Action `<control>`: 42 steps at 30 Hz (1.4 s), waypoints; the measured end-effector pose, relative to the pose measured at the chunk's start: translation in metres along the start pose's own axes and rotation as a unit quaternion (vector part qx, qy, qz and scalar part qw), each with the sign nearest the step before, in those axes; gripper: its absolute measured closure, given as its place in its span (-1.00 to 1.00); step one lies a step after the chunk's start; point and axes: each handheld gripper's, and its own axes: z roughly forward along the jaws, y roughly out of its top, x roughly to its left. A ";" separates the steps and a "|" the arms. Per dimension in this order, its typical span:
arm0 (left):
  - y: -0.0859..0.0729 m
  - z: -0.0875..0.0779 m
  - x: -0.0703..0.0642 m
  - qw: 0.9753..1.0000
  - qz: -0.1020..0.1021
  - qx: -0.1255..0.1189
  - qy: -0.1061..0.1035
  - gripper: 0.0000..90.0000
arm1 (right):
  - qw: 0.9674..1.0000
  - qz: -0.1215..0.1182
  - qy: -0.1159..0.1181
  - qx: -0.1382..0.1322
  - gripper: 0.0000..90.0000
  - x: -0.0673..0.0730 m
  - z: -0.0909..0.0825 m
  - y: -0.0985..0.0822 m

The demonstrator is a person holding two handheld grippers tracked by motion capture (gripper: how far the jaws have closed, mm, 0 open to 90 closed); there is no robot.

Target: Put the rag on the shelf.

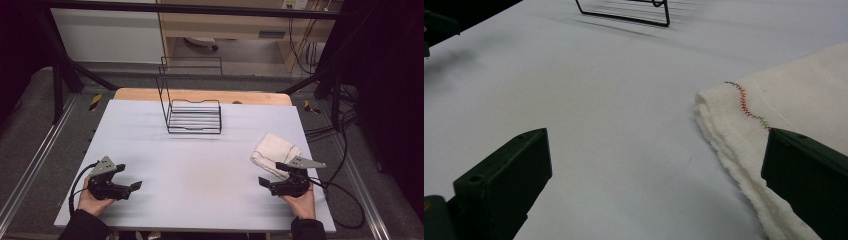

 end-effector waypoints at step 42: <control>-0.001 -0.004 0.000 1.000 0.001 0.000 0.012 -0.81 | 0.986 -0.066 -0.114 0.099 0.26 -0.011 0.075 0.032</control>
